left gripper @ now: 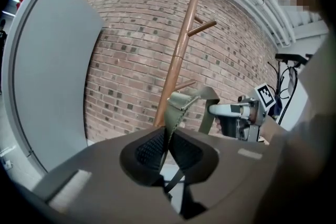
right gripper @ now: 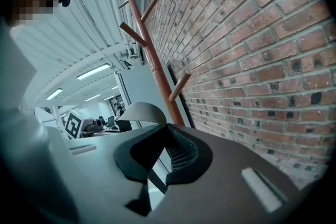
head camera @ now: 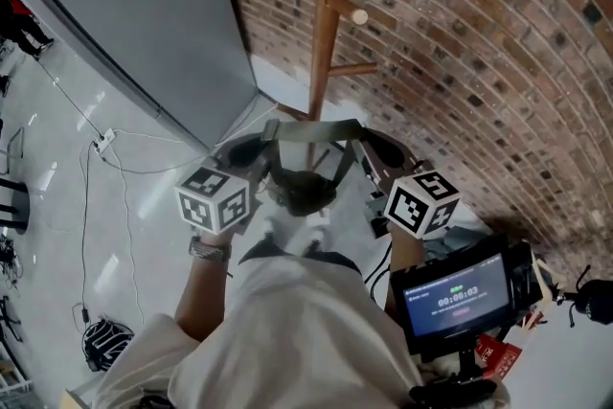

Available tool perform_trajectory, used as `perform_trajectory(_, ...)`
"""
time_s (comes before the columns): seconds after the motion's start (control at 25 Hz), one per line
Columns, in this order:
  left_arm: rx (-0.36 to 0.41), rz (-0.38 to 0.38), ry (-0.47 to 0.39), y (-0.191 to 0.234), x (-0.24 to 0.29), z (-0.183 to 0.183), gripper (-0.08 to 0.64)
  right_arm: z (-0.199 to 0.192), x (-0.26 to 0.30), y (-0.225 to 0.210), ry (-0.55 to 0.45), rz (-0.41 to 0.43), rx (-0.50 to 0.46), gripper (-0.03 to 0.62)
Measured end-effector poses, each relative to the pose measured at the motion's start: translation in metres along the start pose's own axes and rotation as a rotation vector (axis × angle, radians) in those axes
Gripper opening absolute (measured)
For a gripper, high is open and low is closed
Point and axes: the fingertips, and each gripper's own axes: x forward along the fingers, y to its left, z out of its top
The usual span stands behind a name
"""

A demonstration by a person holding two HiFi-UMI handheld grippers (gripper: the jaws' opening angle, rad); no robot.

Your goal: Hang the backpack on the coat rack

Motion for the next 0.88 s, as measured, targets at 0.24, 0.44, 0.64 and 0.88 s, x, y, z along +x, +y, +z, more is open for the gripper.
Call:
perform_trajectory(0.24,-0.002,-0.062,0.065,0.017,0.015,-0.013,0.015,-0.013,0.014,-0.009,0.032,-0.067,0.029,0.009)
perform_trajectory(0.44,-0.018,-0.096,0.114,0.033,0.028,-0.027,0.015,-0.028,0.026,-0.016,0.074,-0.110,0.036,0.011)
perform_trajectory(0.64,-0.033,-0.131,0.157,0.045,0.038,-0.041,0.017,-0.038,0.035,-0.027,0.104,-0.143,0.046,0.012)
perform_trajectory(0.88,-0.034,-0.166,0.175,0.046,0.050,-0.041,0.015,-0.045,0.041,-0.036,0.116,-0.159,0.068,0.011)
